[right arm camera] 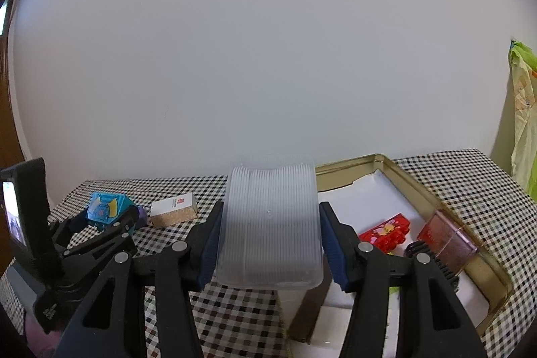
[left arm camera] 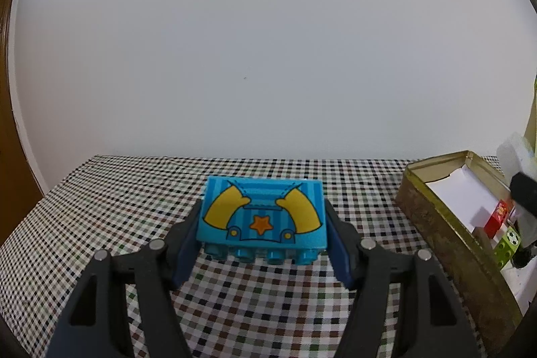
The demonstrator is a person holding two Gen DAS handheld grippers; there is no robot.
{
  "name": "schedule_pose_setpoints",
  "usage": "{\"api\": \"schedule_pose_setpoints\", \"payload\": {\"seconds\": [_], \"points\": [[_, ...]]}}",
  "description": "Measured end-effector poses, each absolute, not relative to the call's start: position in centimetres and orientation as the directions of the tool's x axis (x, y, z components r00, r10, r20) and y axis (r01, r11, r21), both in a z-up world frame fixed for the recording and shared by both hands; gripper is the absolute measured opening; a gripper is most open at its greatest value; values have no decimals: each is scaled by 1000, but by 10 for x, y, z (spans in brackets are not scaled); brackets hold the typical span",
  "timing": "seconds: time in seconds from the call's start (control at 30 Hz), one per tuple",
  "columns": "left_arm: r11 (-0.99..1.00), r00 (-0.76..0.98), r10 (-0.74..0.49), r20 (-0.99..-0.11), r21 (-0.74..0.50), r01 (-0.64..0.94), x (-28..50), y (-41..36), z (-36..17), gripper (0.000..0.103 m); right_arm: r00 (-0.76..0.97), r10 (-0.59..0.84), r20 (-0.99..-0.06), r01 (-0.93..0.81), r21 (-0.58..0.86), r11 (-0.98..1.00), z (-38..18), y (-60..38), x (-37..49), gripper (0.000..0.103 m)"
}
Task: Organize rigid objects
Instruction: 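Carry the blue brick and clear box over the tin tray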
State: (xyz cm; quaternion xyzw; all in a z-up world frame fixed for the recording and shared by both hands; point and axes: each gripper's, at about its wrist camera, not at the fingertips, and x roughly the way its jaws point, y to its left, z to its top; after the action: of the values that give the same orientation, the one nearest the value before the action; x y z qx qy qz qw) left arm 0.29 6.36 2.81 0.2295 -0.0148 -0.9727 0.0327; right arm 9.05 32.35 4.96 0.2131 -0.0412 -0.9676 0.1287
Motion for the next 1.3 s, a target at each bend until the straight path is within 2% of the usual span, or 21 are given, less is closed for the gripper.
{"api": "schedule_pose_setpoints", "payload": {"seconds": [0.17,0.33,0.53,0.7,1.07,1.3], "points": [[-999,-887,-32,-460,-4,39,4,80,31,65,-893,-249,-374,218,124,-968,53,340,88,57],[-1000,-893,2,-449,4,-4,7,107,36,65,-896,-234,-378,182,170,-969,54,370,76,57],[-998,-897,69,-437,-35,-59,11,132,50,65,-914,-160,-373,87,203,-975,54,412,59,57],[-993,-889,107,-446,-8,-116,9,163,52,65,-917,-113,-382,32,211,-977,51,438,46,57],[-976,-859,120,-497,99,-193,-10,228,50,65,-909,-29,-416,-26,125,-992,59,444,54,57],[-972,-832,123,-542,102,-211,-20,240,44,65,-866,-70,-495,-18,171,-985,51,445,43,57]]}}
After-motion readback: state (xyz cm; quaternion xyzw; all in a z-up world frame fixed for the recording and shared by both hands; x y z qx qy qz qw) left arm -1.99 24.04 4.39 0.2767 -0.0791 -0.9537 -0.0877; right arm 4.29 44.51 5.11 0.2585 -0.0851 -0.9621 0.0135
